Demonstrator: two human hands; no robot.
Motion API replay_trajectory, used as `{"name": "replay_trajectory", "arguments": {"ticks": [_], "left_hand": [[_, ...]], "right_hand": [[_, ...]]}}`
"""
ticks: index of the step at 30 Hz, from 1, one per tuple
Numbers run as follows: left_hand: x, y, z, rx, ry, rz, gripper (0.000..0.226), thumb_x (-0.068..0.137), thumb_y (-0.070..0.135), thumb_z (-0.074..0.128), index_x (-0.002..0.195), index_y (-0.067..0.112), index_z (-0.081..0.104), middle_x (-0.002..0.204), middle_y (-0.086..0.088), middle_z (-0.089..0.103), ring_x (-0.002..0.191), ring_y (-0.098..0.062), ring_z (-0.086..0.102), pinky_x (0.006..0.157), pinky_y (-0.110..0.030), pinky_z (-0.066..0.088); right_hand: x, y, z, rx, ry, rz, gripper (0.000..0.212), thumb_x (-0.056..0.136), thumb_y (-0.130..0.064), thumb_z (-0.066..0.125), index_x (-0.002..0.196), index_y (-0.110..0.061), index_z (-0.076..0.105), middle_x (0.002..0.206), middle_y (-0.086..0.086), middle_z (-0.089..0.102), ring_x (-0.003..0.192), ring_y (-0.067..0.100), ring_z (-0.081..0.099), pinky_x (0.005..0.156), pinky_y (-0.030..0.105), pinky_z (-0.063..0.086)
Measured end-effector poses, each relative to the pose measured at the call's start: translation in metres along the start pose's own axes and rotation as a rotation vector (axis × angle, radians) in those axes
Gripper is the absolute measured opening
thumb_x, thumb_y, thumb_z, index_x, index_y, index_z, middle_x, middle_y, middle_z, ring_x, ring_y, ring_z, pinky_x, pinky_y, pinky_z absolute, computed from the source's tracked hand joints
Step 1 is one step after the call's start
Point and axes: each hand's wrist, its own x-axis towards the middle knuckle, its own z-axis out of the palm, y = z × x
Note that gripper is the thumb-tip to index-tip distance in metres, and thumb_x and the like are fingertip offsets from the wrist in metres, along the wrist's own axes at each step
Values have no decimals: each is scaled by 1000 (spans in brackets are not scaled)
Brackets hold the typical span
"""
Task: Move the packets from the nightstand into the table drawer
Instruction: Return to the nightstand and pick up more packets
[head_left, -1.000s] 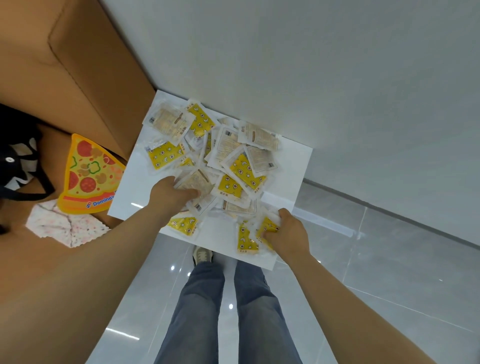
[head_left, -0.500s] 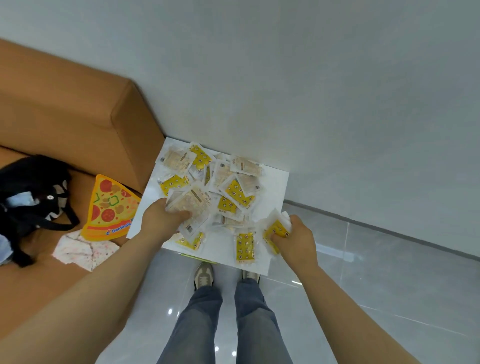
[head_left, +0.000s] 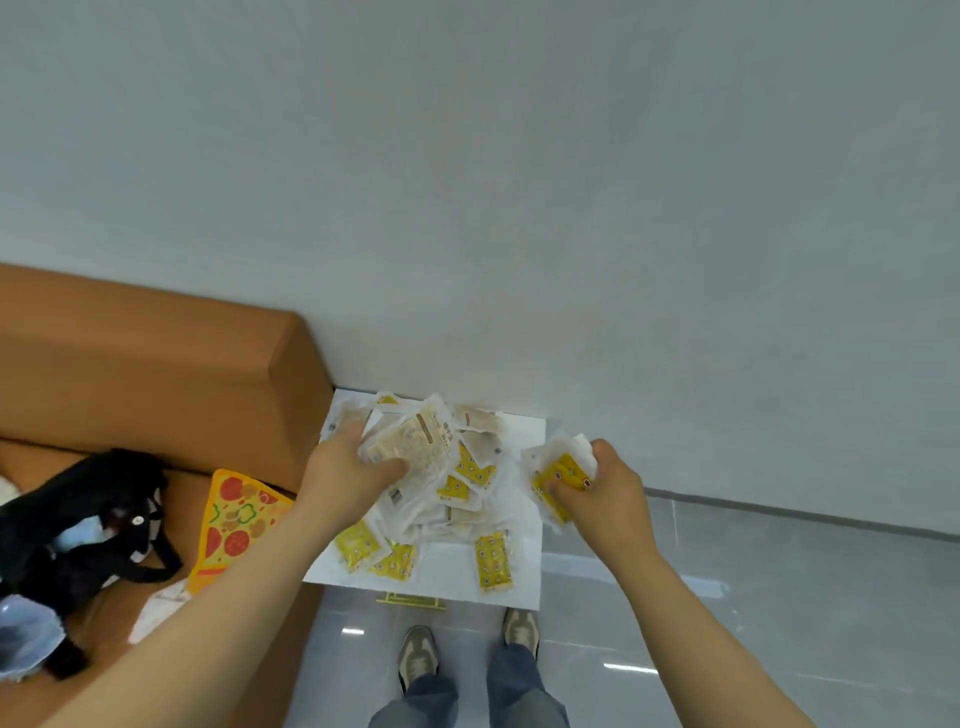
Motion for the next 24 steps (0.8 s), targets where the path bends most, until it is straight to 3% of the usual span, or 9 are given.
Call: {"name": "replay_trajectory", "arguments": {"ticks": [5,7,11,18,24], "left_hand": [[-16,80,-18,82,-1,267,26,76,26,73,95,13,62,89,-2,63,85,-21,60,69,-32,45],[-28,117,-18,77,-7,367,24,76,24,73,95,14,61,88,-1,63,80,-17,59,63,-28,44],[-65,184,-6,-42,-22,529,19,76,18,73,91,20,61,83,7,64,74,-2,58,56,-18,37],[-159,292,48,-227,-174,763,28,78,18,74,103,25,63,94,13,68,85,-4,65,65,-18,48],[-258,364,112,-313,-301,942,30,77,16,75,103,28,65,94,11,71,81,-1,67,65,-17,52]], "right_hand": [[-19,-37,-69,89,162,-57,23,75,-22,72,86,-19,52,73,2,61,66,23,58,57,38,47],[-31,-48,-102,123,243,-81,25,74,-25,75,85,-19,53,73,2,61,66,22,59,57,38,48],[-62,-54,-172,199,411,-117,26,73,-24,77,86,-22,55,73,-3,62,65,15,59,54,26,47],[-137,-32,-299,304,676,-195,27,74,-19,78,89,-28,58,77,-7,65,71,4,62,56,18,51],[-226,6,-409,291,909,-265,29,73,-16,79,88,-29,58,76,-9,66,67,-1,61,53,9,45]]}}
